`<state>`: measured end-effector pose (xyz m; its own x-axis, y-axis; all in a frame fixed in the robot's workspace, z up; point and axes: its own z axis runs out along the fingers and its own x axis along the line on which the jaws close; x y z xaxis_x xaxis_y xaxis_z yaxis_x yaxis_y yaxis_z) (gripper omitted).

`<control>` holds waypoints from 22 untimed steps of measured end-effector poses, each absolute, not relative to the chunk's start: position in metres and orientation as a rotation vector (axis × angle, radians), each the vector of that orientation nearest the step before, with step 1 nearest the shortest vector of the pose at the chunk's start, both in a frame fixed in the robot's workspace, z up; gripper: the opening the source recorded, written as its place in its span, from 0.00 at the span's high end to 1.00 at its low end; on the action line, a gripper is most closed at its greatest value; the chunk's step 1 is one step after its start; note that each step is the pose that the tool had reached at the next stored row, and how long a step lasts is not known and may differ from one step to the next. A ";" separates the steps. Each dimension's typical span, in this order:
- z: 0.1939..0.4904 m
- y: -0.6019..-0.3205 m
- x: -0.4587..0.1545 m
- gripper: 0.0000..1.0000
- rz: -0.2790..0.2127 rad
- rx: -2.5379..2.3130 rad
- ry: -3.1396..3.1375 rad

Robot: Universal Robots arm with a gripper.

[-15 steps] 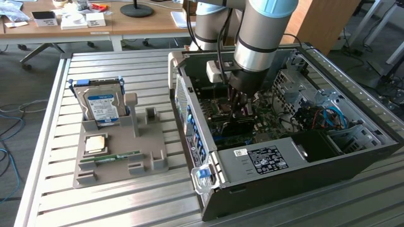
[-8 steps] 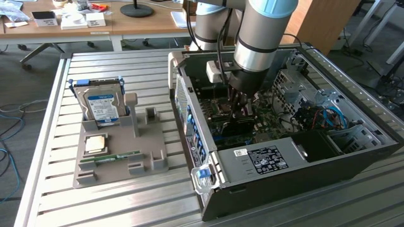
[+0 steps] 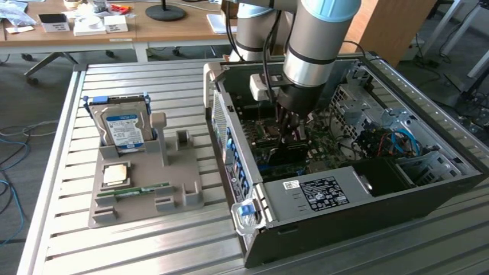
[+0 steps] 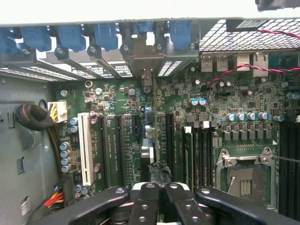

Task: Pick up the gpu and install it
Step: 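Press down on the gpu until it lock into place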

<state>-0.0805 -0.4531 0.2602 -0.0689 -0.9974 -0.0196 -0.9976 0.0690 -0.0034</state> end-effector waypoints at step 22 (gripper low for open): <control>0.258 -0.453 -0.083 0.89 0.017 -2.132 2.285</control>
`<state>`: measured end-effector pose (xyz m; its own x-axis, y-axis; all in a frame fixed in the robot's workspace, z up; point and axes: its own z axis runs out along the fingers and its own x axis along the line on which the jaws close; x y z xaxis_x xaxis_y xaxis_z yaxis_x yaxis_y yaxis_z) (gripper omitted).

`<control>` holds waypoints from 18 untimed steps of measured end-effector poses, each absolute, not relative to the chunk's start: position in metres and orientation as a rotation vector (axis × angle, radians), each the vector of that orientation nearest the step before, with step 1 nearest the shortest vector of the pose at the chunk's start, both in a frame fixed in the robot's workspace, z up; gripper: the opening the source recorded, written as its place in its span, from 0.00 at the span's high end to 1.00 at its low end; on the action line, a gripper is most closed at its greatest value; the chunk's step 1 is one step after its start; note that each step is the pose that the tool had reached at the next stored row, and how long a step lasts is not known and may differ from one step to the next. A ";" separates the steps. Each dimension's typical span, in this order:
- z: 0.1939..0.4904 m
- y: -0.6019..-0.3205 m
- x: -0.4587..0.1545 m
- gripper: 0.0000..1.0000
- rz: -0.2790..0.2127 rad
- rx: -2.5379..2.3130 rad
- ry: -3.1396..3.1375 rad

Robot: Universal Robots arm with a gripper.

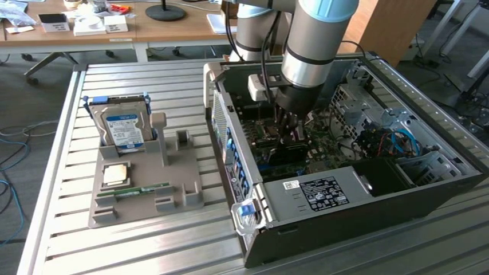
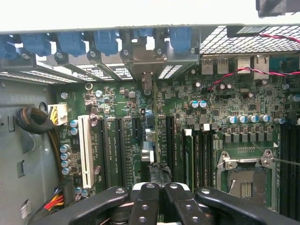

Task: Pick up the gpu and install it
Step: 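Press down on the gpu until it lock into place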

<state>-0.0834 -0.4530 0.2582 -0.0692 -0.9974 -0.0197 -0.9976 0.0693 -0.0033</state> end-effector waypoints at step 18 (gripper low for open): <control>0.287 -0.453 -0.083 0.89 0.017 -2.132 2.285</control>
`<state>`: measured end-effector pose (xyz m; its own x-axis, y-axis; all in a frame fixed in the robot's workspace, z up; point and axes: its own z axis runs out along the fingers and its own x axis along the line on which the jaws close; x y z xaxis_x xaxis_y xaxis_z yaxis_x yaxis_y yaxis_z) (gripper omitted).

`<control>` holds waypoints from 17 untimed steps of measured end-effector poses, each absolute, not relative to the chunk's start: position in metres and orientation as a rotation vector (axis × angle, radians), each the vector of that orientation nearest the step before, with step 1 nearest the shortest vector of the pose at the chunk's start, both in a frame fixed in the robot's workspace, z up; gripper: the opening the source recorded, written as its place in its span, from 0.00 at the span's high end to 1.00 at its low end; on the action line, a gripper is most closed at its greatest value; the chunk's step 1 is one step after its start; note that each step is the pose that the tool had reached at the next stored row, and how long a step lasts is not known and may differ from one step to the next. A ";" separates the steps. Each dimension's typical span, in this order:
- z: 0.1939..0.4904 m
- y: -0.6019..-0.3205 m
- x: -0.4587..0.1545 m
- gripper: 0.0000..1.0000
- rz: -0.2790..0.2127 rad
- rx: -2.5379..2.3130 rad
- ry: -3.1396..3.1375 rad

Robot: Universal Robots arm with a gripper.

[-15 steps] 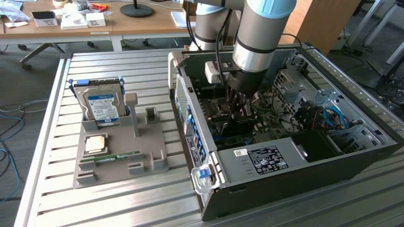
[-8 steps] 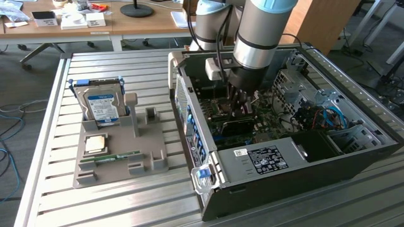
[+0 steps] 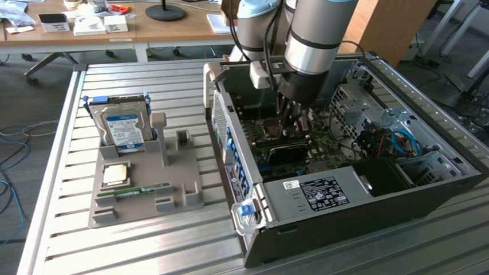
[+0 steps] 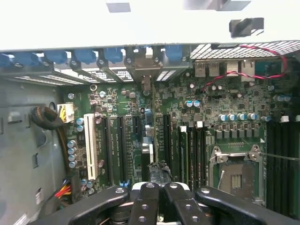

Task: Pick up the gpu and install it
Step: 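Press down on the gpu until it lock into place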

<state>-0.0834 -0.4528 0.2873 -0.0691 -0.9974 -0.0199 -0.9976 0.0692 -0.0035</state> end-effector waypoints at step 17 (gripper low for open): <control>0.333 -0.450 -0.083 0.89 0.017 -2.131 2.285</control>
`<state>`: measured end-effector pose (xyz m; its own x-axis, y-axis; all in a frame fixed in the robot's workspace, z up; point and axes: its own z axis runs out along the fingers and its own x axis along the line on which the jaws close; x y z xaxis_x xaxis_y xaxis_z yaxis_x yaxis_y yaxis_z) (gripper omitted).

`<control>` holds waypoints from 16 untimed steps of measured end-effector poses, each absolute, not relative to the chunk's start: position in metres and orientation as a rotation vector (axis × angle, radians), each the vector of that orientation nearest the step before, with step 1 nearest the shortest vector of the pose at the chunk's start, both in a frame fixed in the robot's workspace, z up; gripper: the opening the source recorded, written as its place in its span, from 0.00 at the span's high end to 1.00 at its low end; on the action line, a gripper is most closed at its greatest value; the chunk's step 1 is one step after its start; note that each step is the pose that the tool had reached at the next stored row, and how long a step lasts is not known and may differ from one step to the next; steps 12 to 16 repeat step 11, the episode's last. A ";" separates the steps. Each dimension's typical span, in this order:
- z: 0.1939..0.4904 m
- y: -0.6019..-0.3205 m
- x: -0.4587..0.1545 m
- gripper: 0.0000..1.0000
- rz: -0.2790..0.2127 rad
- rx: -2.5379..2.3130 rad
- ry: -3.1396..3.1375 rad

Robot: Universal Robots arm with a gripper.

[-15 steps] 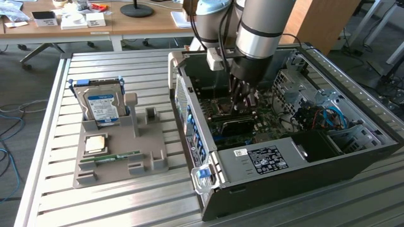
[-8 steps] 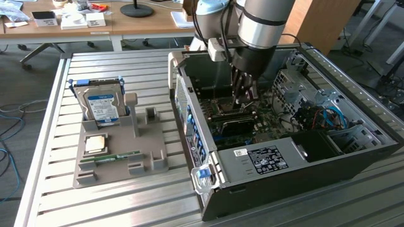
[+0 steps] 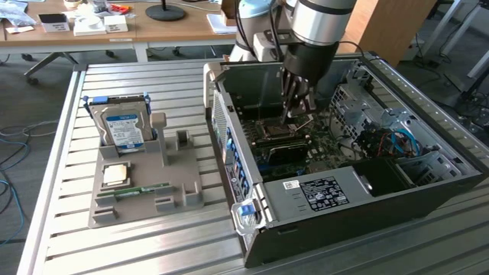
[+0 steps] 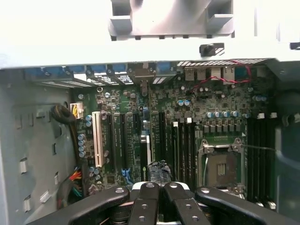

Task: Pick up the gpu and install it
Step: 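Press down on the gpu until it lock into place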

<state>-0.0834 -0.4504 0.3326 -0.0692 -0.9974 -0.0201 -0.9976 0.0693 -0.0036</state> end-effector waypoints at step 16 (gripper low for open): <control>0.342 -0.450 -0.083 0.89 0.017 -2.131 2.285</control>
